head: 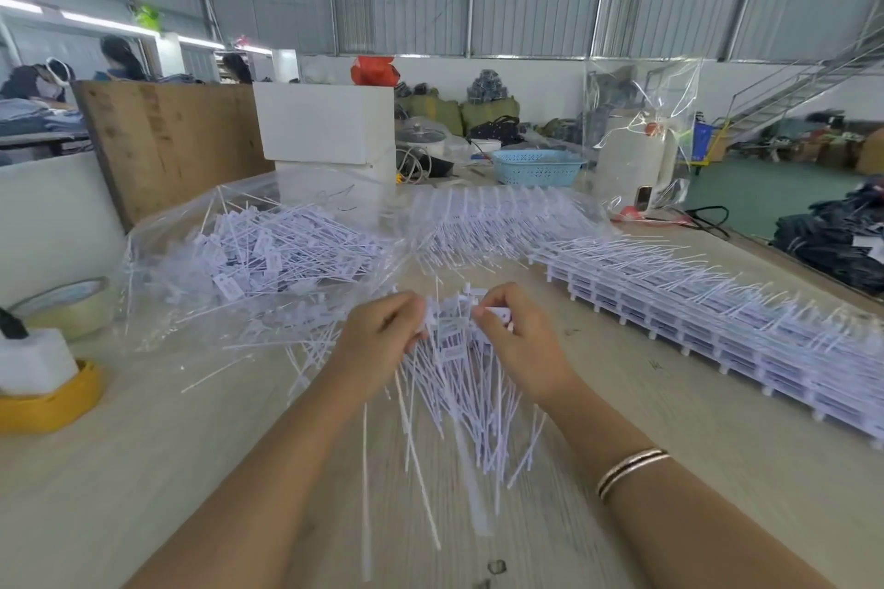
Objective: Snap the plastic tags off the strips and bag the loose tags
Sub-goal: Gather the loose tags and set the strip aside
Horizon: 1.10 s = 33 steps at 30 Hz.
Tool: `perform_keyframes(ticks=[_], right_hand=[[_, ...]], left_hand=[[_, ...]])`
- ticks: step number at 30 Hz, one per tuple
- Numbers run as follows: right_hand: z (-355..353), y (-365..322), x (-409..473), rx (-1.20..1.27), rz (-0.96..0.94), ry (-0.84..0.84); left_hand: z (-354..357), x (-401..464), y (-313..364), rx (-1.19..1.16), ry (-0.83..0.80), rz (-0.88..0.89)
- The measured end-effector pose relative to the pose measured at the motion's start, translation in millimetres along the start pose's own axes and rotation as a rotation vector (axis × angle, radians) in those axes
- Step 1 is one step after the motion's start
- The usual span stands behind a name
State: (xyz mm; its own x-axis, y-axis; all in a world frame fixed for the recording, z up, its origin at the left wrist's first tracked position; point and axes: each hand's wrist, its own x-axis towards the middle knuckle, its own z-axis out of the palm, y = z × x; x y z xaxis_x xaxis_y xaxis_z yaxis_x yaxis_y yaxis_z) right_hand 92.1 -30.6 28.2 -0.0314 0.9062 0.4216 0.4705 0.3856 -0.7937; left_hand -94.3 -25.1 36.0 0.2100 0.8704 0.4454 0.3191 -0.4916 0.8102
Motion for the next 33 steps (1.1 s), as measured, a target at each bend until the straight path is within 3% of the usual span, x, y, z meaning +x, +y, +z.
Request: perform_keyframes(ticks=[2,4,6,10,14,19,24,28,33], right_hand=[[5.0,4.5,0.7,-0.233,0.044,0.089],[4.6,-0.6,-0.9,-0.261,-0.015,0.170],[6.3,-8.3,-5.6,-0.126,-0.045,0.122],[18.2,-15.3,-12.1,-0.051,0.044,-0.186],[10.2,-10.5,-9.7,0.185,0.074,-0.084],[6.0,-7.2,-8.8,0.271,0.098,-0.046],[8.6,-6.6,-9.8,0.221,0.060,-0.214],[6.4,-14.2,-10.0,0.466,-0.084,-0.172],[15.5,-28.0,-11.7,0.643,-0.214,-0.032]], left_hand=[[8.4,-2.8,1.0,0.144,-0.046,0.079],[13.7,-3.3,3.2,0.171,-0.058,0.087],[16.3,-2.3,4.8,0.186,-0.022,0.117],[17.0,-0.2,5.8,0.225,0.028,0.168],[10.7,1.4,0.5,0.168,0.040,0.071],[8.7,1.3,-5.0,0.310,-0.046,0.048],[13.9,3.5,-5.3,0.111,-0.119,-0.006],[20.9,2.2,-1.9,-0.167,-0.153,-0.071],[33.3,2.1,8.3,-0.702,-0.103,-0.121]])
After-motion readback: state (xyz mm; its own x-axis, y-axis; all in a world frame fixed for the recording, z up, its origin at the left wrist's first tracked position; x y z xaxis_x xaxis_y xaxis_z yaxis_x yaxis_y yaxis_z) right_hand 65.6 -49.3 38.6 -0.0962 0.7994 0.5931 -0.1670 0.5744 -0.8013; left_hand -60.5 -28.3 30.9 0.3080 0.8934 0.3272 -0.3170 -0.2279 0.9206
